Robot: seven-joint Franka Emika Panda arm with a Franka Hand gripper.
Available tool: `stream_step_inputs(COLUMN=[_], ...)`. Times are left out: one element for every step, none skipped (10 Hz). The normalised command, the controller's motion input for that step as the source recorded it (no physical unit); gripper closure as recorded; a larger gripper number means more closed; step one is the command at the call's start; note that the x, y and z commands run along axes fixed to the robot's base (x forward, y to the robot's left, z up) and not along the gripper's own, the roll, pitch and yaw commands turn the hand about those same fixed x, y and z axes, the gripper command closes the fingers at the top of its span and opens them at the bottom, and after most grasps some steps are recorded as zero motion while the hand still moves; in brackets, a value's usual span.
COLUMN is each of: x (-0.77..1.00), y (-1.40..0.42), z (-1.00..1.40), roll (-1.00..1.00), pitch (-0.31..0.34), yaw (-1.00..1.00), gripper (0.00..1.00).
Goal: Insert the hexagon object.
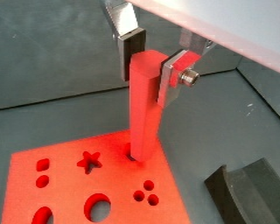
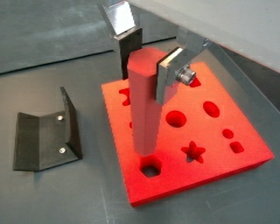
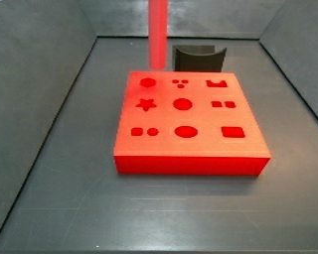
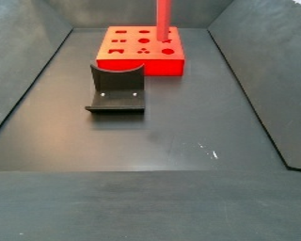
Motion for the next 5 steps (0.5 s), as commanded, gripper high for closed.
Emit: stream_step_inputs(x=[-0.28,-0.25,-0.15,0.00,0.08], y=[0.00,0.00,0.00,0.00,-0.03], z=[-0.14,-0.14,-0.10,-0.06,-0.09], roll=[0.00,-0.05,-0.08,-0.10,-0.10], pitch=[-0.043,-0.091,-0.114,-0.120,-0.140], yaw=[-0.40,-0.39,-0.28,-0.06,0.00], gripper=[1.00,1.00,1.00,1.00,1.00])
